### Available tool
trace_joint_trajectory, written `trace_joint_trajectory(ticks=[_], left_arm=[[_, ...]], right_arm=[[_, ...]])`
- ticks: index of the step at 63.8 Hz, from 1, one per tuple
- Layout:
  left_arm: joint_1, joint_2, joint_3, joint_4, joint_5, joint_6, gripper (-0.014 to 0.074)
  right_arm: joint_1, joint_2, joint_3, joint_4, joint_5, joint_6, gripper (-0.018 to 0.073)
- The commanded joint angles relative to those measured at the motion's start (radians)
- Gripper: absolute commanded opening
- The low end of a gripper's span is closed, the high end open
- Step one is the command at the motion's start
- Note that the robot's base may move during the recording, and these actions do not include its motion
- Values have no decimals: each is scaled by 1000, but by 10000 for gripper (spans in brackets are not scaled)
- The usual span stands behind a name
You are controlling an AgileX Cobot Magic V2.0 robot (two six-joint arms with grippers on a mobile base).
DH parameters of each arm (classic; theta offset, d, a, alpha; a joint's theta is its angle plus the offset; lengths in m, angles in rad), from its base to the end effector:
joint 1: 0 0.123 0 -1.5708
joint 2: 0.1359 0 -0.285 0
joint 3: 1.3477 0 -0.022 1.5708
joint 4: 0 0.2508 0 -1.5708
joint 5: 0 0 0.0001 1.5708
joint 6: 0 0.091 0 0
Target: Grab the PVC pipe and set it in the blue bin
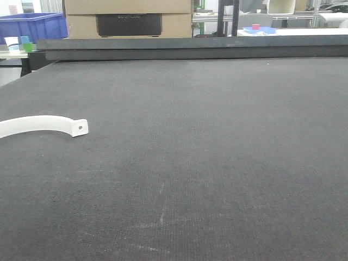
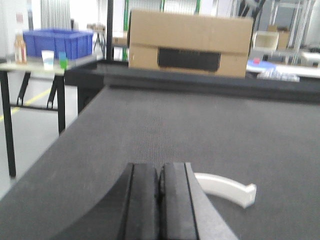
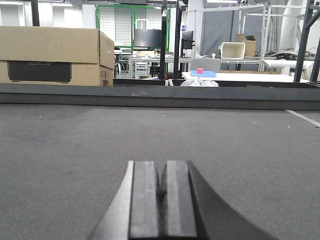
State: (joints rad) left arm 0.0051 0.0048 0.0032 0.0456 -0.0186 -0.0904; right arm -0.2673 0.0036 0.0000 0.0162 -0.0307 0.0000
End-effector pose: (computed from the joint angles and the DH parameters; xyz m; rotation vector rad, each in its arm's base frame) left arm 0.0567 0.0002 0.2135 -0.0361 1.4727 -0.0329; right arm 0.0543 -0.0149 0.2158 0.2066 1.4451 -0.2053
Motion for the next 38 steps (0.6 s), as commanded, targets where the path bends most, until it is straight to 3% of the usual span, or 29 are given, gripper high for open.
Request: trace_joint_trajectory(ticks=[1, 10, 19, 31, 38], left_arm=[[2, -5, -3, 5, -77, -8, -111], [2, -5, -66, 34, -32, 9, -111], [2, 10, -207, 99, 99, 11, -111], [2, 166, -406, 100, 237, 11, -111], [2, 299, -531, 100, 323, 11, -111]], right_arm=[[0, -4, 0, -8, -64, 0, -168], [0, -4, -51, 15, 7, 0, -168], [0, -4, -176, 15, 98, 0, -168], [0, 113, -326, 9, 100, 0, -168], [0, 211, -421, 9, 178, 0, -168]])
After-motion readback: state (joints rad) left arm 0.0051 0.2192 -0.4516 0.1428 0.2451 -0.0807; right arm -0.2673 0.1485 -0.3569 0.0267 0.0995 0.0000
